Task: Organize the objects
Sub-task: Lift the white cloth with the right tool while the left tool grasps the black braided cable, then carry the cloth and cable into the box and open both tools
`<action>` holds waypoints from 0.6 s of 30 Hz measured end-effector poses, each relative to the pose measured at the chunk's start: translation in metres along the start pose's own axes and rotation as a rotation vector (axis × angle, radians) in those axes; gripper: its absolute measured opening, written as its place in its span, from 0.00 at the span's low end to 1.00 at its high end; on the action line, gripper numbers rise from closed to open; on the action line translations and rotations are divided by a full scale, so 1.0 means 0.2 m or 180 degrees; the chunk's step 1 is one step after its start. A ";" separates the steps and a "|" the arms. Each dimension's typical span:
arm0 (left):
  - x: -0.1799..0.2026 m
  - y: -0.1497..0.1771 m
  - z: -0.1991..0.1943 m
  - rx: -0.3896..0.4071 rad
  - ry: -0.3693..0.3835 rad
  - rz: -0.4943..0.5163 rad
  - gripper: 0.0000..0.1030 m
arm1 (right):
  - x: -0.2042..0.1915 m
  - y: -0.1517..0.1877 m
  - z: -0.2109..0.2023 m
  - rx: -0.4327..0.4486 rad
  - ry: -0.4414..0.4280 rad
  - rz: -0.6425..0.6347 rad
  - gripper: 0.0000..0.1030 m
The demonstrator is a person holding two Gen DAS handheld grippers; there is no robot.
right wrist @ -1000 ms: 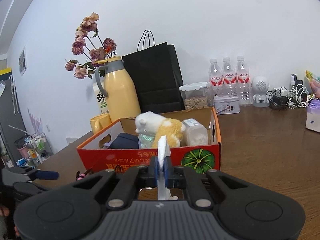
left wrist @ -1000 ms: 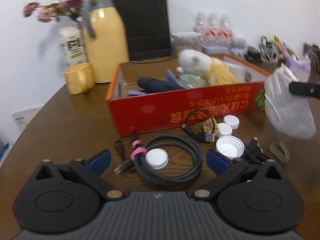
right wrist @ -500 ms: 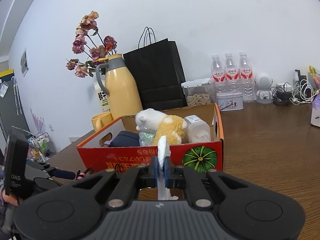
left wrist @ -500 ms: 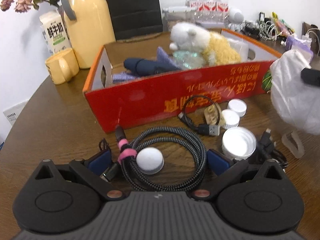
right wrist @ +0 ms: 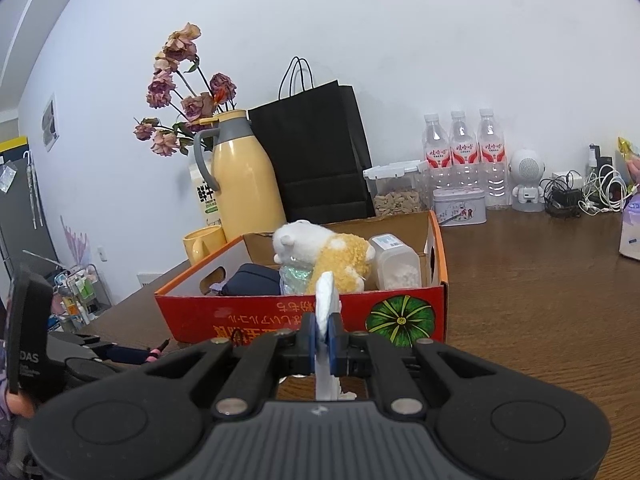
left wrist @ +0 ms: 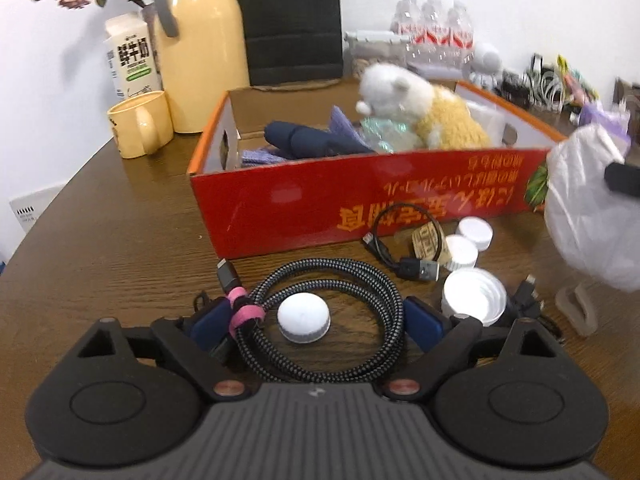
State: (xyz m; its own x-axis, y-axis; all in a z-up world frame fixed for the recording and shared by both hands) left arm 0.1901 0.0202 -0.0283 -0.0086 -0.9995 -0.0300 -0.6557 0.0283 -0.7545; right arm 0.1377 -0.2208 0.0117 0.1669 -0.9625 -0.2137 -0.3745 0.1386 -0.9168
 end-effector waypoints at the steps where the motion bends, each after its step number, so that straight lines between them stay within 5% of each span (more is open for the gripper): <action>1: -0.01 0.00 -0.02 0.0039 -0.0011 -0.0033 0.89 | 0.00 0.00 0.00 0.0007 0.0000 -0.0009 0.05; 11: -0.02 -0.14 -0.31 0.0732 0.0005 -0.0101 0.89 | -0.08 -0.12 -0.03 0.0150 -0.0055 -0.0182 0.05; 18: 0.04 -0.36 -0.28 0.1025 0.0031 -0.0267 0.89 | -0.14 -0.34 0.07 0.0360 -0.0197 -0.0212 0.05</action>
State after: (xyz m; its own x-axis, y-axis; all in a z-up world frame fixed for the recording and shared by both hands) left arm 0.1961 0.0088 0.0627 0.0272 -0.9986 0.0461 -0.3822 -0.0530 -0.9225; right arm 0.1714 -0.2001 0.0753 0.2453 -0.9547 -0.1684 -0.2560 0.1038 -0.9611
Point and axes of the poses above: each gripper's, at about its wrist camera, not at the fingertips, and z roughly the way its jaws point, x to its right, y to its underside, the point moved 1 cm from there along z, roughly the way its jaws point, and after that the axes turned 1 degree about -z, right-handed, at the moved point
